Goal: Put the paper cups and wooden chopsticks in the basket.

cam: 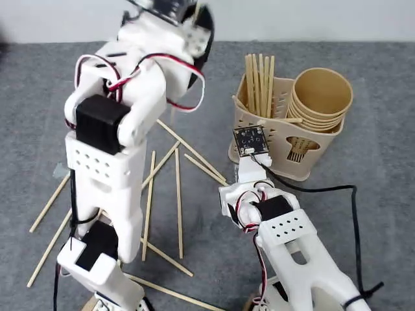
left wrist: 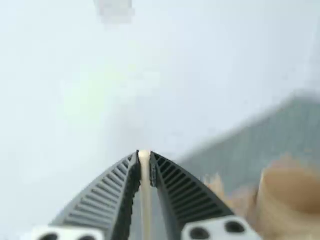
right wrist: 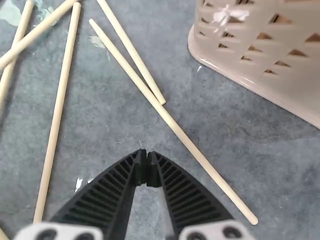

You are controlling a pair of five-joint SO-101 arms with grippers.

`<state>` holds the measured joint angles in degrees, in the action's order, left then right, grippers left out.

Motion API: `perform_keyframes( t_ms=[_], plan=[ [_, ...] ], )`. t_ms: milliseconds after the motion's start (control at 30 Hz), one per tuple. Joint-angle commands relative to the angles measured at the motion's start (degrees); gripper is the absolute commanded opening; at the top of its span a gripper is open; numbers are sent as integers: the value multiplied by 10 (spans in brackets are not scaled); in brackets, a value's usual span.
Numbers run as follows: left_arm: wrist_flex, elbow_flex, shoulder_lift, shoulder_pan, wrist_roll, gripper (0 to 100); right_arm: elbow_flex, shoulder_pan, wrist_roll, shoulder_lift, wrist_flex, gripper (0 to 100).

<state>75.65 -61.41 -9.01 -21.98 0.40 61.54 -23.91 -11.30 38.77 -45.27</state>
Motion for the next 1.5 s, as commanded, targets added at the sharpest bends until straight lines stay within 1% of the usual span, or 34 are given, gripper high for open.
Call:
perform_keyframes(
  t_ms=[0, 100, 233, 433, 600, 700, 767, 867, 1000, 1233, 1367, 1467],
  plan=[
    [-116, -22, 32, -18, 62, 12, -4, 3, -3, 15, 9, 9],
    [-164, -10, 31, -38, 91, 12, -4, 3, -3, 15, 9, 9],
    [-222, 33, 31, -65, 100, 12, -4, 3, -3, 15, 9, 9],
    [-306, 163, 32, -86, 100, 12, -4, 3, -2, 15, 9, 9],
    [-322, 236, 32, -85, 97, 23, -4, 3, -2, 15, 9, 10],
    [-316, 251, 38, -82, 99, 97, -4, 3, -2, 15, 9, 11],
    [-293, 240, 39, -81, 98, 125, -4, 3, -2, 15, 9, 11],
    [-229, 199, 38, -80, 95, 126, -4, 3, -2, 15, 9, 11],
    [-148, 144, 38, -49, 82, 126, -4, 3, -2, 15, 9, 11],
    [4, 70, 38, 47, 31, 126, -4, 3, -2, 15, 9, 11],
    [93, 67, 33, 104, -13, 126, -4, 3, -2, 15, 9, 11],
    [155, 70, 31, 150, -59, 126, -4, 3, -2, 15, 9, 11]
  ],
)
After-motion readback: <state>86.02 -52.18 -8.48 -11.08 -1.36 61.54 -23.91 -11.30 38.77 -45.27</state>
